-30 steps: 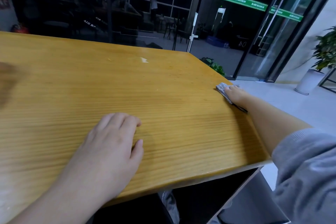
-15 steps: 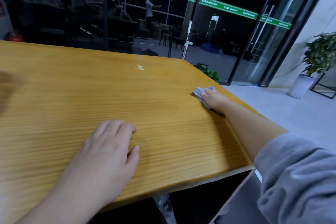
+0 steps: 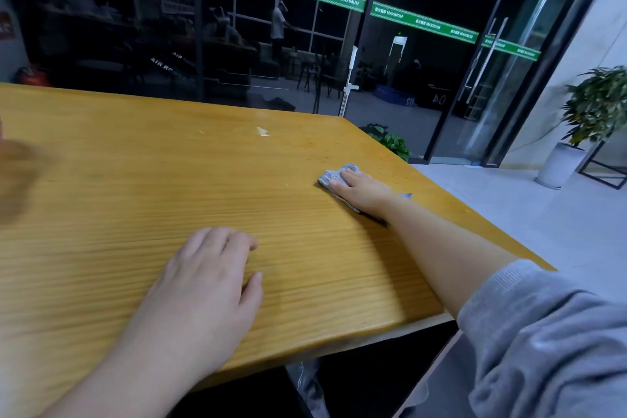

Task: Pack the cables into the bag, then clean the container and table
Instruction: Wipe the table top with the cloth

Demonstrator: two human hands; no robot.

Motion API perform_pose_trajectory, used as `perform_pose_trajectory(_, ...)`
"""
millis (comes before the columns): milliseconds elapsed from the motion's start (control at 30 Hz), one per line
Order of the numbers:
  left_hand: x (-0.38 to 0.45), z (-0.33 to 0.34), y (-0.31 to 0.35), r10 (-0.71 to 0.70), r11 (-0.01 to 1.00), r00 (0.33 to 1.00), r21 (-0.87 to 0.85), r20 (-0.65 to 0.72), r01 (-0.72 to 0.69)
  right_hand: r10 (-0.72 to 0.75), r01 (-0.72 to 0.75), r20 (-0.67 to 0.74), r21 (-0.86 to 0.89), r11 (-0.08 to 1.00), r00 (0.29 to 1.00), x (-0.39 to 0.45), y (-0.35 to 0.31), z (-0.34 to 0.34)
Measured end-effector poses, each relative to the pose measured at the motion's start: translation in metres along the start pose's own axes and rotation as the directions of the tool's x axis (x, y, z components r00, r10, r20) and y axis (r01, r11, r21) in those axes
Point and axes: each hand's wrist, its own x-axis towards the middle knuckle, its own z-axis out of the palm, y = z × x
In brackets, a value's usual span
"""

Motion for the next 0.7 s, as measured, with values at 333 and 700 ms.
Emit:
perform_pose_trajectory(333, 0.003, -0.004, 0.000, 0.078, 0.992, 0.996, 0.103, -0.036, -0.074, -0.075, 0.074, 0.001, 0.141, 0.987, 0.997, -0.034, -0.033, 0.008)
perform_pose_trajectory(700, 0.042, -0.017, 0.003, 0.058, 0.977, 0.975, 0.189, 0.215, -0.100, -0.159, 0.158, 0.093, 0.008, 0.987, 0.983, -0.078, -0.032, 0.003)
